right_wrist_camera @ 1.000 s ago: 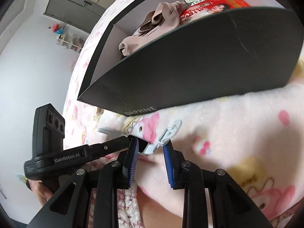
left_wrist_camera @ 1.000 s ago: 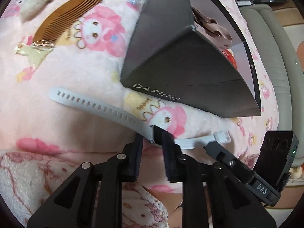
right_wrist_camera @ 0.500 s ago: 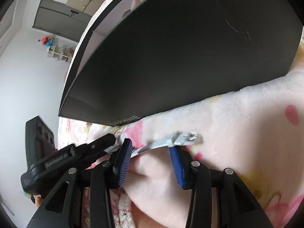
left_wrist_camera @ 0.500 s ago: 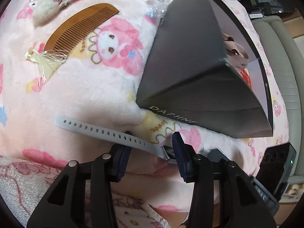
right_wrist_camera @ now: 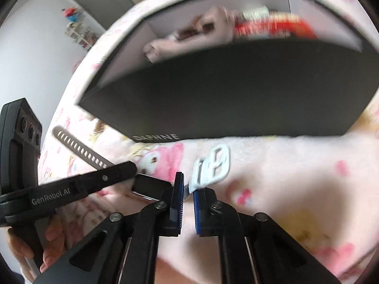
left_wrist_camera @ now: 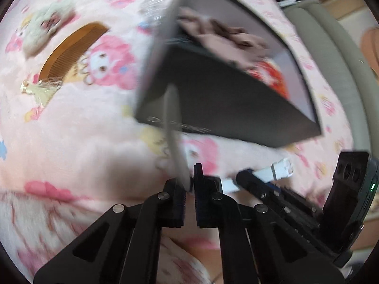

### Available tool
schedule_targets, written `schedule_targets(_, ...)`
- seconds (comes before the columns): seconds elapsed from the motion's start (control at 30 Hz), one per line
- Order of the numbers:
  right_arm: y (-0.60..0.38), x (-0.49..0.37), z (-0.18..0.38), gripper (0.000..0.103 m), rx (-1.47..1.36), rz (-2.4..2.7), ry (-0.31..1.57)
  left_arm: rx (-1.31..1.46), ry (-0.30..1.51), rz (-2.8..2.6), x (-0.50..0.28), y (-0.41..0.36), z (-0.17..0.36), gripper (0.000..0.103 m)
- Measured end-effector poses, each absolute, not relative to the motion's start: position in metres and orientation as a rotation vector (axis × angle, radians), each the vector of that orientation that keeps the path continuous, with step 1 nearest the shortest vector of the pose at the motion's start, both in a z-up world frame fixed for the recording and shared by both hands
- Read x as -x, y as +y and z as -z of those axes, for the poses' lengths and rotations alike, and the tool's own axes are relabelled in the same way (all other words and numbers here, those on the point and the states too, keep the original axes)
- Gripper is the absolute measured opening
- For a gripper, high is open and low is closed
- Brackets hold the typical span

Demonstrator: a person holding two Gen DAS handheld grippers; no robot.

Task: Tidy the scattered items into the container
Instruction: 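Lift the white smartwatch by its strap with the left gripper, then carry the smartwatch into the black box and open the left gripper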

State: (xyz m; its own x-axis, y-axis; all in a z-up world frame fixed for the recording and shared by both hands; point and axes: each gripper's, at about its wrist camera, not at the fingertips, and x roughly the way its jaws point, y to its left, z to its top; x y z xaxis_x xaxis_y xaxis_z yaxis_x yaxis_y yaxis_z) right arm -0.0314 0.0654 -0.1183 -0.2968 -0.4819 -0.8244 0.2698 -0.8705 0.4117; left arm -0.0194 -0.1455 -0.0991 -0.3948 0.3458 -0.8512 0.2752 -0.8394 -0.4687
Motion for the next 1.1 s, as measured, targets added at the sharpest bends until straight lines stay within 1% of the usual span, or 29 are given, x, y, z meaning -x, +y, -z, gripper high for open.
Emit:
schedule_targets(0.13,0.088,0.03,0.073,0.006,-1.364,2.23,-0.289,1.587,-0.82,-2.464,0.008,-0.124,0.062,0.004)
schedule_targets(0.17,0.085,0.039,0.061,0.006,-1.333,2.239,-0.3,1.537,-0.807,-2.483,0.009,-0.121,0.044,0.004)
schedule_targets(0.2,0.091,0.044,0.045,0.006,-1.297,2.245,-0.308,1.505,-0.798,-2.498,0.013,-0.1,0.041,0.004)
schedule_targets(0.23,0.096,0.053,0.029,0.006,-1.267,2.248,-0.312,1.463,-0.787,-2.515,0.016,-0.105,0.022,0.004)
schedule_targets(0.33,0.102,0.083,-0.005,0.006,-1.193,2.279,-0.279,1.376,-0.748,-2.569,0.047,-0.098,-0.006,0.004)
schedule_targets(0.4,0.108,0.114,-0.011,0.006,-1.202,2.296,-0.239,1.363,-0.765,-2.586,0.08,-0.091,-0.013,0.005)
schedule_targets(0.5,0.105,0.161,-0.002,0.006,-1.287,2.262,-0.2,1.425,-0.787,-2.564,0.119,-0.087,-0.003,0.006)
schedule_targets(0.6,0.118,0.184,0.016,0.006,-1.33,2.24,-0.246,1.525,-0.769,-2.527,0.143,-0.091,0.02,0.006)
schedule_targets(0.7,0.126,0.195,0.038,0.006,-1.372,2.216,-0.29,1.608,-0.711,-2.531,0.161,-0.085,0.044,0.006)
schedule_targets(0.8,0.127,0.207,0.053,0.006,-1.448,2.228,-0.26,1.662,-0.688,-2.514,0.174,-0.081,0.059,0.006)
schedule_targets(0.9,0.124,0.212,0.057,0.006,-1.478,2.228,-0.234,1.745,-0.636,-2.511,0.184,-0.076,0.074,0.006)
schedule_targets(0.97,0.116,0.213,0.059,0.011,-1.509,2.259,-0.141,1.819,-0.566,-2.519,0.188,-0.072,0.079,0.012)
schedule_targets(1.0,0.113,0.212,0.06,0.018,-1.514,2.276,-0.096,1.842,-0.549,-2.533,0.189,-0.072,0.079,0.014)
schedule_targets(1.03,0.109,0.211,0.059,0.022,-1.511,2.301,-0.041,1.863,-0.533,-2.539,0.19,-0.071,0.081,0.021)
schedule_targets(1.07,0.106,0.208,0.058,0.03,-1.499,2.331,0.014,1.877,-0.527,-2.548,0.19,-0.072,0.081,0.031)
schedule_targets(1.1,0.104,0.206,0.056,0.033,-1.478,2.363,0.063,1.877,-0.536,-2.555,0.19,-0.074,0.08,0.035)
